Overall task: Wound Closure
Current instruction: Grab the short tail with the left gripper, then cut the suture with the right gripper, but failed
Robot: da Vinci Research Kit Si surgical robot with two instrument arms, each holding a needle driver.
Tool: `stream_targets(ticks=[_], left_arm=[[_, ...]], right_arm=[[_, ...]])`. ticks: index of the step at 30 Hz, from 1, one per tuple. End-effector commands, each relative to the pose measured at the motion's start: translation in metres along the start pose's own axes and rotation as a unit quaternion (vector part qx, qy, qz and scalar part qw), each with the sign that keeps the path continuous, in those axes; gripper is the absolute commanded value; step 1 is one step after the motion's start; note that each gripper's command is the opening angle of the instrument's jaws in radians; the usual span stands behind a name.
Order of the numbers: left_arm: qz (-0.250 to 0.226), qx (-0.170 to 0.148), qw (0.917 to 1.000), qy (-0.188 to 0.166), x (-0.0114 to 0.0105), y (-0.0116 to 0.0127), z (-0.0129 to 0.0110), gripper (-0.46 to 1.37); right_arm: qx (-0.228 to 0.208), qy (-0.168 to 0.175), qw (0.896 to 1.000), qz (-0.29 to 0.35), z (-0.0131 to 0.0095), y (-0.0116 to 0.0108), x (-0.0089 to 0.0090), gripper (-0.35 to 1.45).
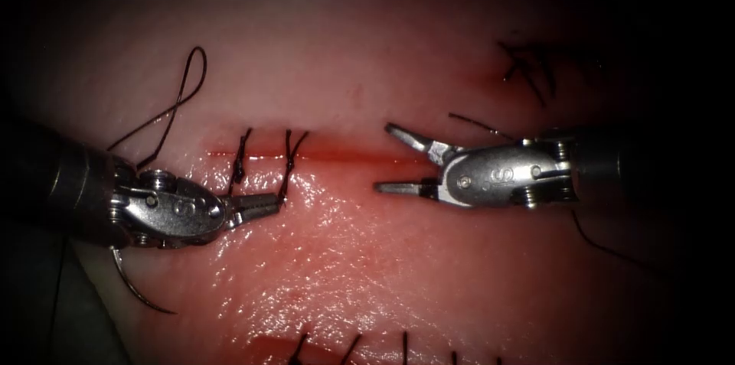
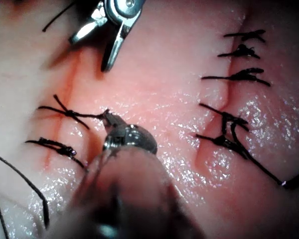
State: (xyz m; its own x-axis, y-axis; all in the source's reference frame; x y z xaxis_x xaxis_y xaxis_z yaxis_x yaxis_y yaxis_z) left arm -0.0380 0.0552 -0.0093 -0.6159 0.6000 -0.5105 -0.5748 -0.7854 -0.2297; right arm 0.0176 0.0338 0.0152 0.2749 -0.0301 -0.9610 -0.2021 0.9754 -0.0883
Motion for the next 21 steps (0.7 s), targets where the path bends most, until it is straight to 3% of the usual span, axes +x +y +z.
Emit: stream_targets(ticks=[1,8,13,21], left_arm=[[0.0,-0.005,1.0,0.0,0.0,0.0,0.0,-0.35],[-0.002,-0.005,1.0,0.004,0.0002,-0.0001,-0.0001,-0.35],[-0.004,-0.023,0.9995,0.022,0.0005,-0.0001,-0.0004,-0.35],[-0.002,-0.025,0.9993,0.026,0.0006,-0.0001,-0.0005,-0.35]], right_arm=[[0.007,0.008,1.0,-0.003,0.0002,0.0,0.0,1.3],[0.004,0.046,0.999,-0.014,0.0015,-0.0006,0.0005,1.32],[0.018,0.07,0.997,-0.021,0.0036,-0.0018,0.0005,1.31],[0.029,0.101,0.994,-0.042,0.0067,-0.0032,0.0005,1.3]])
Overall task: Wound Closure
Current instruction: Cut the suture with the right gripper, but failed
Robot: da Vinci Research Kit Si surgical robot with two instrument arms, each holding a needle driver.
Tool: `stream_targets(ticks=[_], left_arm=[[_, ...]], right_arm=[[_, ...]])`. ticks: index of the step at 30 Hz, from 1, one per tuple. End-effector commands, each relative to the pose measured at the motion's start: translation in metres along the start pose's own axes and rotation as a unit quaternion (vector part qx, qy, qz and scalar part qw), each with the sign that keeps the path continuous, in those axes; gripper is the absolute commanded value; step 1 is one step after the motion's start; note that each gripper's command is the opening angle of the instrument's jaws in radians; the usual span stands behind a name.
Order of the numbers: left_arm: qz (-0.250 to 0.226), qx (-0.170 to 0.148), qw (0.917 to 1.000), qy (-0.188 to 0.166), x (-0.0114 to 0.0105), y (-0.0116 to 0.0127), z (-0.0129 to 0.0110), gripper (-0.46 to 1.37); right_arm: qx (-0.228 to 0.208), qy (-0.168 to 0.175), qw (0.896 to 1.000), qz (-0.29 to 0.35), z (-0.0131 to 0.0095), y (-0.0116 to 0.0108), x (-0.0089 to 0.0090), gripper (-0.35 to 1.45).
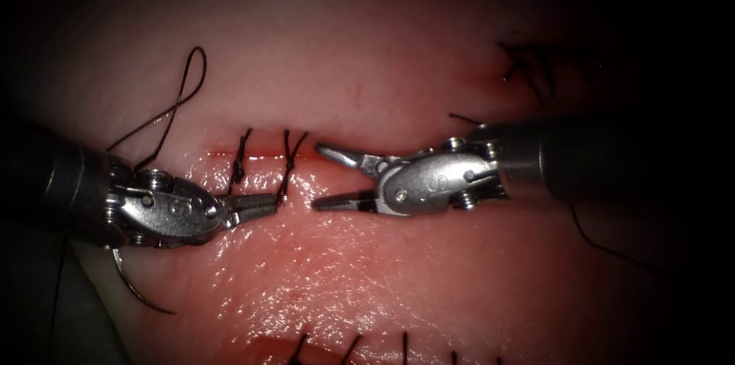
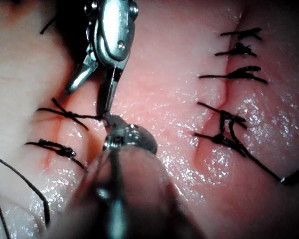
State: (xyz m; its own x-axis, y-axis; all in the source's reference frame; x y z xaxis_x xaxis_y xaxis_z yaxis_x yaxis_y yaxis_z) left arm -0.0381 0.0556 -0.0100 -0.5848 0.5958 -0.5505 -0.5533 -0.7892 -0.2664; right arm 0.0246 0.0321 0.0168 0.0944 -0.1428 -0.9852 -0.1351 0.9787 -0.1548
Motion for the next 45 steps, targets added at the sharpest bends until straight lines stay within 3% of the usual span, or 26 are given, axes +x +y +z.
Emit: stream_targets(ticks=[1,12,45], left_arm=[[0.003,-0.004,1.0,0.0,0.0,0.0,0.0,-0.35],[0.002,-0.004,1.0,0.0,0.0001,0.0,0.0,-0.35],[0.014,-0.013,0.9998,0.003,0.0008,0.0012,0.0004,-0.35]], right_arm=[[0.004,0.004,1.0,-0.004,0.0005,-0.0001,-0.0001,1.3],[-0.01,0.02,1.0,-0.02,0.0026,-0.0004,-0.0002,1.22],[-0.019,0.017,0.999,-0.032,0.0063,-0.0021,0.0,1.26]])
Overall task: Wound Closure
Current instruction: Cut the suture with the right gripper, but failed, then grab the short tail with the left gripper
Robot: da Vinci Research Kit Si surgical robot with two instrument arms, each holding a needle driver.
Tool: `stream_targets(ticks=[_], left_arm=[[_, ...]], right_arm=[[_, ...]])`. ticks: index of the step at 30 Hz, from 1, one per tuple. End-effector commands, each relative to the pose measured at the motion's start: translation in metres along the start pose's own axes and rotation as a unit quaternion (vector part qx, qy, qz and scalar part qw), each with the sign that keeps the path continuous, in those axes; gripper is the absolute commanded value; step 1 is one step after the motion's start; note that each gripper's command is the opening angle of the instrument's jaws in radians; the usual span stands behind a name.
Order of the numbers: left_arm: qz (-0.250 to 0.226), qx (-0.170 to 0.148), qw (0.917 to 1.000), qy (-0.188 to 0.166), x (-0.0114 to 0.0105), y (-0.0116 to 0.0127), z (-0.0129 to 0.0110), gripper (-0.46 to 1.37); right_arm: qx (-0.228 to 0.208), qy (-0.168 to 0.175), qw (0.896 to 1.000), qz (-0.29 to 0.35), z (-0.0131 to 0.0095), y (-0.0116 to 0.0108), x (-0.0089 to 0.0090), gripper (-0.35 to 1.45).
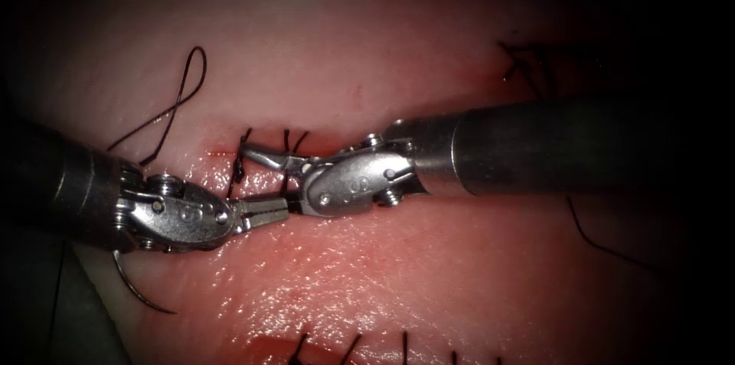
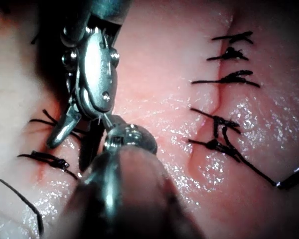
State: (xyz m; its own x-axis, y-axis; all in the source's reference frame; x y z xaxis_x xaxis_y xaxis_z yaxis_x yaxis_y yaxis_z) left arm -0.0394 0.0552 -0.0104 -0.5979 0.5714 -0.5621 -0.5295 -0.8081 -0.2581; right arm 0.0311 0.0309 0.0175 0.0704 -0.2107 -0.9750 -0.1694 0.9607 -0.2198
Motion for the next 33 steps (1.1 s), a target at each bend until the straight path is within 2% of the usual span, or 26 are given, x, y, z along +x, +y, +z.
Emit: stream_targets(ticks=[1,8,20,26,33], left_arm=[[-0.001,-0.009,1.0,0.001,0.0,0.0,0.0,-0.35],[0.002,-0.009,1.0,0.001,0.0001,0.0,-0.0001,-0.35],[0.009,-0.02,0.9998,0.001,-0.0007,-0.0004,-0.0009,-0.35],[0.011,-0.032,0.9994,-0.01,-0.0016,-0.0007,-0.0018,-0.35],[0.009,-0.037,0.9992,-0.008,-0.0014,-0.0006,-0.0012,-0.35]], right_arm=[[0.001,0.0,1.0,-0.001,0.0001,-0.0001,0.0,1.26],[0.001,-0.001,1.0,-0.003,0.0005,-0.0005,-0.0005,1.28],[0.003,0.001,1.0,-0.003,-0.0003,-0.0004,-0.0004,1.28],[0.008,0.006,1.0,-0.001,-0.0026,0.0006,-0.0001,1.26],[0.016,0.007,1.0,0.004,-0.0055,0.0016,0.0007,1.27]])
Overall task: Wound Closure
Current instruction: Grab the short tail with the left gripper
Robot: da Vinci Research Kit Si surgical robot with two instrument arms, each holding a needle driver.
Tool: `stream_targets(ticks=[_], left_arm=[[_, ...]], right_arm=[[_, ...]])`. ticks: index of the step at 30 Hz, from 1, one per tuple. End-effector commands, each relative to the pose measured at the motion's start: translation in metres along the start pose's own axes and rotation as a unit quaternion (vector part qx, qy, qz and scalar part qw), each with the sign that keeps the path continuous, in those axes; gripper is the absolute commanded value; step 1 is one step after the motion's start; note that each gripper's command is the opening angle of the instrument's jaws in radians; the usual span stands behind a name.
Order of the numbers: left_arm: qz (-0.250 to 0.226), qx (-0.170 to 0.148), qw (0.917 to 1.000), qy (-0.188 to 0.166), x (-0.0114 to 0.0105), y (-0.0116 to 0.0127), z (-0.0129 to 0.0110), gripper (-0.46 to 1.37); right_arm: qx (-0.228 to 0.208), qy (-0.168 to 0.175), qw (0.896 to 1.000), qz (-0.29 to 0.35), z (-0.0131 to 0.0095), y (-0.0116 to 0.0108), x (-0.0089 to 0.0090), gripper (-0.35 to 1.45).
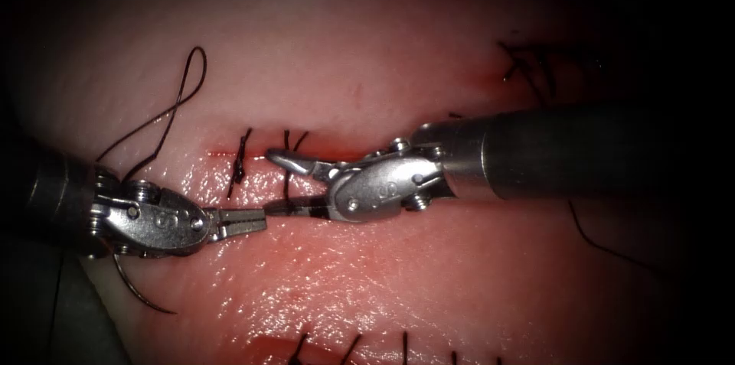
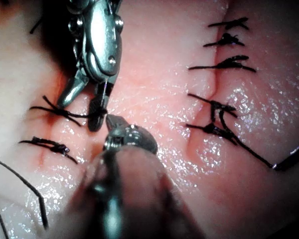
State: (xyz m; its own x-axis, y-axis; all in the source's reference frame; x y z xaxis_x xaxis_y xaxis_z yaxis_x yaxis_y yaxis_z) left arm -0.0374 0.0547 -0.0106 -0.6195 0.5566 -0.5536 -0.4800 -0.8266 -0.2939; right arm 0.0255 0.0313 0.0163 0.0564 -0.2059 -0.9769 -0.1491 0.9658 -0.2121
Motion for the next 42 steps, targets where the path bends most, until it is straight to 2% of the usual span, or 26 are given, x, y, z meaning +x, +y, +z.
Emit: stream_targets(ticks=[1,2,3,5,7,10,13,18,20,25,28,34,42], left_arm=[[-0.002,-0.008,1.0,0.005,0.0001,0.0,0.0004,-0.17],[-0.003,-0.009,0.9999,0.006,0.0002,0.0,0.0004,-0.11],[-0.008,-0.01,0.9998,0.014,0.0004,-0.0001,0.0007,0.11],[-0.004,-0.01,0.9997,0.022,0.0005,-0.0001,0.001,0.35],[0.006,-0.011,0.9994,0.031,0.0005,-0.0002,0.0012,0.51],[0.022,-0.01,0.9991,0.035,0.0003,-0.0003,0.0014,0.69],[0.067,-0.006,0.997,0.039,-0.0001,-0.0001,0.0016,0.75],[0.142,-0.001,0.9887,0.047,0.0001,0.0,0.0024,0.64],[0.182,-0.007,0.9819,0.053,0.0006,0.0,0.003,0.64],[0.227,-0.013,0.9699,0.088,0.0016,0.0001,0.0043,0.57],[0.239,-0.017,0.9663,0.095,0.0016,0.0002,0.005,0.51],[0.247,-0.018,0.9638,0.098,0.0002,-0.0005,0.0057,0.49],[0.253,-0.018,0.9621,0.1,-0.0002,-0.0011,0.006,0.3]], right_arm=[[0.007,-0.002,1.0,0.001,-0.0006,0.0002,0.0002,1.25],[0.008,-0.002,1.0,0.002,-0.0008,0.0002,0.0002,1.25],[0.009,-0.01,1.0,0.003,-0.0016,0.0005,0.0004,1.26],[0.009,-0.018,1.0,0.003,-0.0024,0.0008,0.0005,1.25],[0.008,-0.022,1.0,0.004,-0.0034,0.0012,0.0005,1.25],[0.009,-0.023,1.0,0.006,-0.0049,0.0019,0.0005,1.19],[0.004,-0.032,0.999,0.008,-0.0062,0.0026,0.0004,1.14],[0.003,-0.041,0.999,0.009,-0.0077,0.0034,0.0002,1.1],[0.002,-0.041,0.999,0.01,-0.0081,0.0036,-0.0001,1.09],[0.002,-0.041,0.999,0.009,-0.0083,0.0037,-0.0003,1.09],[0.0,-0.04,0.999,0.009,-0.0083,0.0037,-0.0004,1.09],[-0.001,-0.04,0.999,0.009,-0.0084,0.0037,-0.0004,1.08],[-0.002,-0.039,0.999,0.009,-0.0084,0.0037,-0.0004,1.08]])
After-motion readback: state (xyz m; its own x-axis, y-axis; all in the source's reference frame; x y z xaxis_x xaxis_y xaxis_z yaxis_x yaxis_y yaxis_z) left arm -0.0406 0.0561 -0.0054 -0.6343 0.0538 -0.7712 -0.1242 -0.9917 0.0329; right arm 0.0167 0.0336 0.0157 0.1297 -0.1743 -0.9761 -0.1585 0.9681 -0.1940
